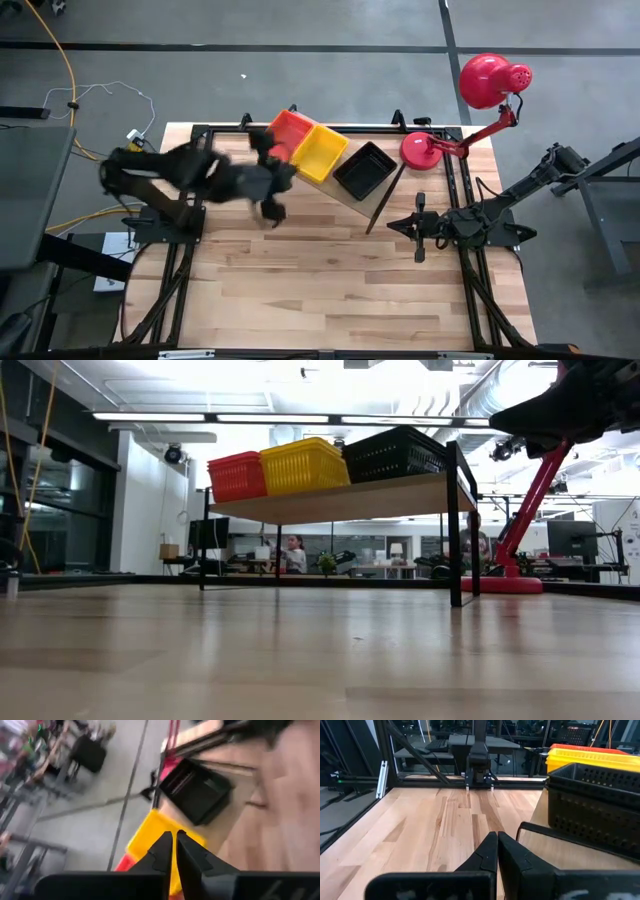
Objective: Stack baskets on shelf by color
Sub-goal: Return to Home Position
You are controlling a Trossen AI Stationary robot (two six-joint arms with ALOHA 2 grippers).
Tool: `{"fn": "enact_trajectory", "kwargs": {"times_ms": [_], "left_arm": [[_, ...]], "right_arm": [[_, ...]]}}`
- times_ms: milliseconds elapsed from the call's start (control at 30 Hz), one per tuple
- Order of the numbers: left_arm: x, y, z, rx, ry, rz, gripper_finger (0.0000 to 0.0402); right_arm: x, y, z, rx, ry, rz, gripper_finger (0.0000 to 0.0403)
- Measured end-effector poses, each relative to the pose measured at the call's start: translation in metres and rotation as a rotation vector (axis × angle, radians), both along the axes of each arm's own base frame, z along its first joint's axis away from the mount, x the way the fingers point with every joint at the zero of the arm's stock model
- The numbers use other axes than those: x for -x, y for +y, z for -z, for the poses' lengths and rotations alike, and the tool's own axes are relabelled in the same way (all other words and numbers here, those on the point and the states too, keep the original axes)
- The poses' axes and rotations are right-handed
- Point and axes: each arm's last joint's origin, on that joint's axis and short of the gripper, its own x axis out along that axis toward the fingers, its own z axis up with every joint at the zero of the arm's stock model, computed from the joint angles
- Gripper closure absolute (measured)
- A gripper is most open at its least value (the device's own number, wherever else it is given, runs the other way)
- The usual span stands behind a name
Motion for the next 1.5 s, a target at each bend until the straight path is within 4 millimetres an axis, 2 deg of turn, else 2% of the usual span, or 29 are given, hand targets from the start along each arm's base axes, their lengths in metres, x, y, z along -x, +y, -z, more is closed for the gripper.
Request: {"fn": "enact_trajectory", "kwargs": {"times_ms": [133, 267, 433, 667, 1033, 1233, 1500], "left_arm": [[0.024, -0.022, 0.023, -0.002, -0.103, 0.103, 0.0399], [0.05, -0.029, 0.051, -0.026, -0.249, 0.181, 0.0401], [0.08, -0.016, 0.088, 0.007, -0.43, 0.232, 0.0401], [0.113, 0.001, 0.132, 0.127, -0.676, 0.405, 0.0401], [0.142, 0.008, 0.212, 0.203, -0.876, 0.433, 0.0401], [0.15, 0.009, 0.237, 0.226, -0.915, 0.429, 0.0401], [0.156, 0.01, 0.237, 0.26, -0.938, 0.432, 0.0401]], "right_arm": [[0.0, 0.0, 0.0, -0.002, -0.005, 0.0, 0.0402], [-0.001, 0.0, 0.0, -0.003, -0.006, 0.0, 0.0402], [-0.002, 0.001, 0.0, -0.004, -0.011, 0.006, 0.0402], [-0.004, 0.001, 0.001, -0.001, -0.007, 0.01, 0.0402], [-0.004, 0.0, 0.001, -0.004, -0.01, 0.014, 0.0402], [-0.004, 0.0, 0.001, -0.004, -0.01, 0.011, 0.0402], [-0.004, 0.0, 0.001, -0.004, -0.01, 0.011, 0.0402]]}}
